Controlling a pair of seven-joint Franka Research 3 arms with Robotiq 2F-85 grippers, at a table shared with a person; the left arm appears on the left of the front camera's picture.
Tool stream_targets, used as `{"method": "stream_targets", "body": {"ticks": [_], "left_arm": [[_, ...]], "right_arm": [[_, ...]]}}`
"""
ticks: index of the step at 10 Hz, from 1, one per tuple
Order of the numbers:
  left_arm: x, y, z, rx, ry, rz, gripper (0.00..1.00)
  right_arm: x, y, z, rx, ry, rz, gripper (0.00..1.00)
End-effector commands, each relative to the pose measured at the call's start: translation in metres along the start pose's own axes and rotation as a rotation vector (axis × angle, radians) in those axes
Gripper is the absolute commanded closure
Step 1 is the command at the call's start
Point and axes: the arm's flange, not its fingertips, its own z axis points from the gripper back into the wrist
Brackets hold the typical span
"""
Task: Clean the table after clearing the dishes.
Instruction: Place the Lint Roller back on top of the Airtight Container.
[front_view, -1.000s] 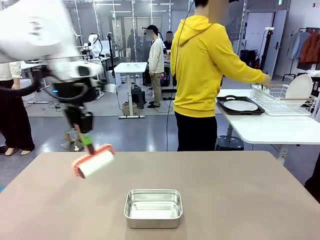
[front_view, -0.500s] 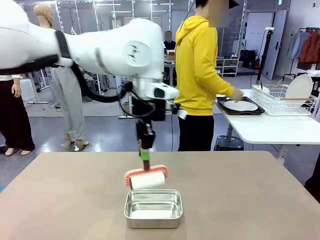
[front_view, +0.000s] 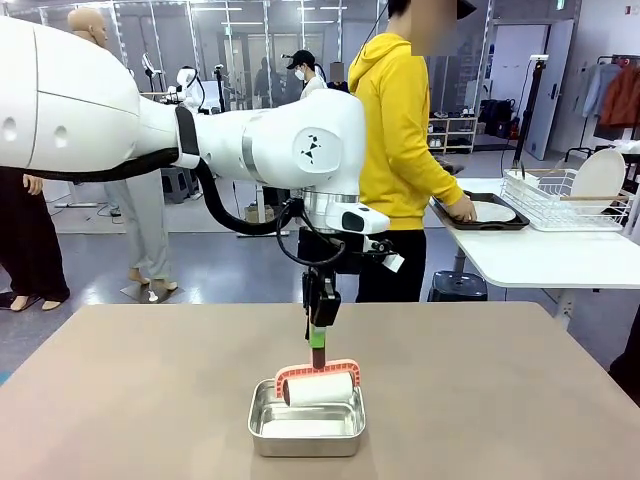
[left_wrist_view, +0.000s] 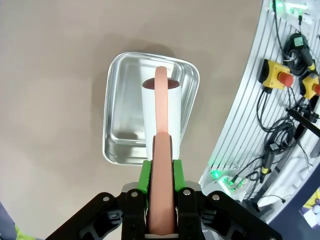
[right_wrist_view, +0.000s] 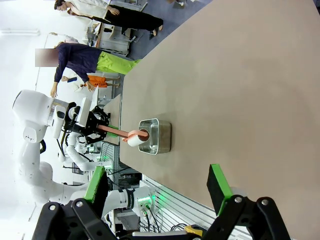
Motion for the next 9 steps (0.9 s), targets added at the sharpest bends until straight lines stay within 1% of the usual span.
{"method": "stream_targets", "body": {"ticks": [1,2,3,5,7,9], "left_arm": [[0.0,0.003,-0.004,0.051,0.009,-0.05,0.79],[0.002,0.01,-0.013,0.06,0.028,-0.065,0.79],[0.004,0.019,-0.019,0.072,0.041,-0.054,0.79],[0.005,0.036,-0.037,0.064,0.06,-0.065,0.79],[0.011,0.046,-0.051,0.051,0.053,-0.077,0.79],[0.01,0.054,-0.059,0.082,0.084,-0.089,0.79]], "right_arm": [[0.0,0.003,0.001,0.004,-0.004,0.002,0.0],[0.0,0.003,0.001,0.004,-0.004,0.002,0.0],[0.0,0.003,0.001,0.004,-0.004,0.002,0.0],[0.0,0.003,0.001,0.004,-0.004,0.002,0.0],[0.0,0.003,0.001,0.004,-0.004,0.002,0.0],[0.0,0.003,0.001,0.004,-0.004,0.002,0.0]]}}
